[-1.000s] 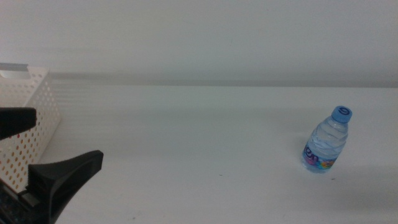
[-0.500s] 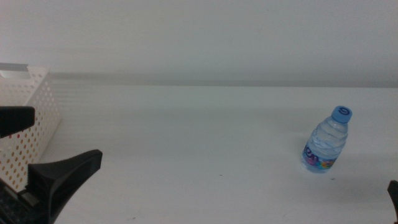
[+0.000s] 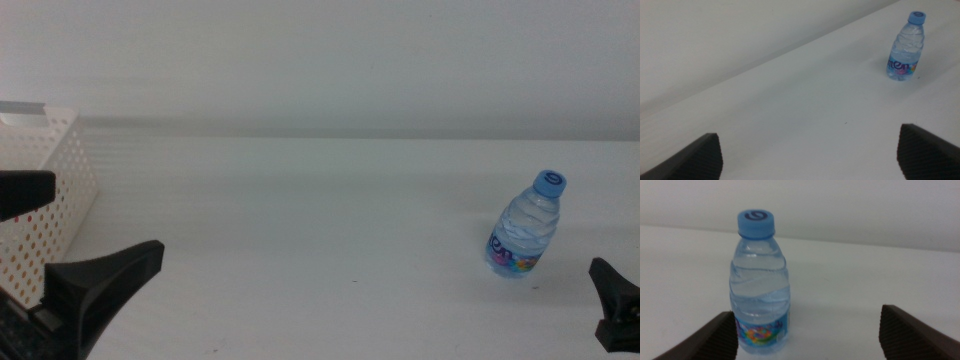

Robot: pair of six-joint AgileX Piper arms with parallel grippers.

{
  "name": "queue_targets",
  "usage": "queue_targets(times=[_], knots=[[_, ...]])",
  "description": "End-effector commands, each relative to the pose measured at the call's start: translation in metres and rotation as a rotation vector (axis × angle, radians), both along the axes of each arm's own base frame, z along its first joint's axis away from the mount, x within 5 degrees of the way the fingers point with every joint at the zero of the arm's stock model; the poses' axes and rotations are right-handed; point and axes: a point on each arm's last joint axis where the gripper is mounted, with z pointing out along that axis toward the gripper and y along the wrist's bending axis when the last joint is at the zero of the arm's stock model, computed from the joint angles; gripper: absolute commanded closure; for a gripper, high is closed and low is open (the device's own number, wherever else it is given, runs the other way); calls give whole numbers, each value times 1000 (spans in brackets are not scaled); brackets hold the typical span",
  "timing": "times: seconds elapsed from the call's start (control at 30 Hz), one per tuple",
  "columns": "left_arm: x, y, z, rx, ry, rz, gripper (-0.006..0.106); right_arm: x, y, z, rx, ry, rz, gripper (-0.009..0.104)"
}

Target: Use arms to grab the bottles and put them into the dustbin to the left of the table.

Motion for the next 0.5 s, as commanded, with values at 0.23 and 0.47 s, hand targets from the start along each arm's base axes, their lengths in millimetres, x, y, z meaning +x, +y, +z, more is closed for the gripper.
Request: queue_targets(times=[0.23, 0.47], knots=[[0, -1, 1, -14, -15, -9, 7, 3, 2, -14, 10, -2, 21, 19], [0, -1, 1, -15, -16, -9, 7, 4, 2, -18, 27, 33, 16, 19]])
